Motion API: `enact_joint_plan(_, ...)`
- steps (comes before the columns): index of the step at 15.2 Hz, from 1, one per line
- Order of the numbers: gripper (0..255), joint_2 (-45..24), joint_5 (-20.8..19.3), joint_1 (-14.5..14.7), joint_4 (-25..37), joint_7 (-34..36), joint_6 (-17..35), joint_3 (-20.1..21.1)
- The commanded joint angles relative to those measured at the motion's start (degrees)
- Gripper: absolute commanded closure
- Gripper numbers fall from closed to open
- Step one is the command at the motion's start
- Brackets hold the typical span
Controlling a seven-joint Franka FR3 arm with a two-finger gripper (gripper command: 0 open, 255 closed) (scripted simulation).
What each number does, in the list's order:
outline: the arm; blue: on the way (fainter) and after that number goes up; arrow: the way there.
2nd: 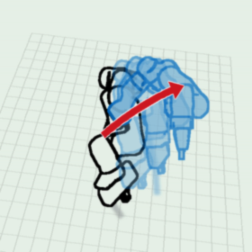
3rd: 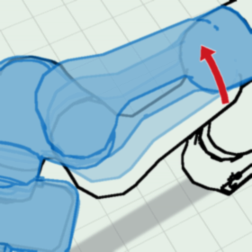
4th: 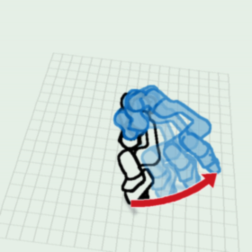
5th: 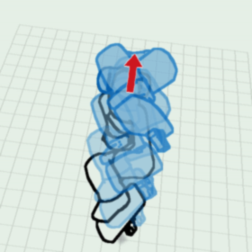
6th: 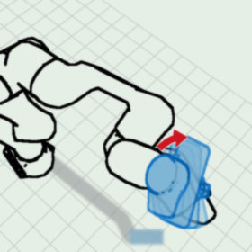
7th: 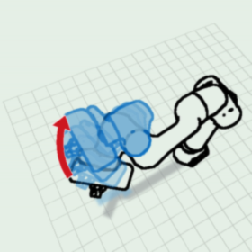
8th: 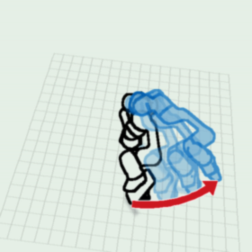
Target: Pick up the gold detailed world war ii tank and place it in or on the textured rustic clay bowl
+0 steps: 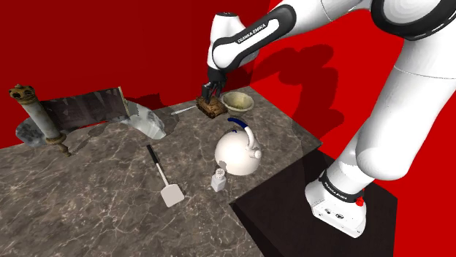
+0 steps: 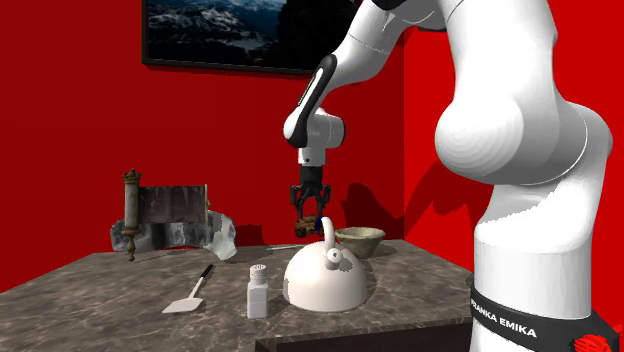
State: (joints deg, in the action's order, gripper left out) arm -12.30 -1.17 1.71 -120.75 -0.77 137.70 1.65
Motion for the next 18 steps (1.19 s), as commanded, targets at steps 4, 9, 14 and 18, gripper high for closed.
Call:
enact_joint_plan(4, 255, 2.4, 0.2, 0.0, 1.2, -0.1, -3.5, 0.0)
enact_joint_plan(9, 255, 4.4, 0.3, -0.1, 2.7, -0.2, -7.0, 0.1)
enact_joint_plan(14, 255, 6.1, 0.4, -0.1, 4.5, -0.3, -10.6, 0.1)
enact_joint_plan(18, 255, 7.5, 0.6, -0.8, 5.0, -1.8, -12.5, -0.5)
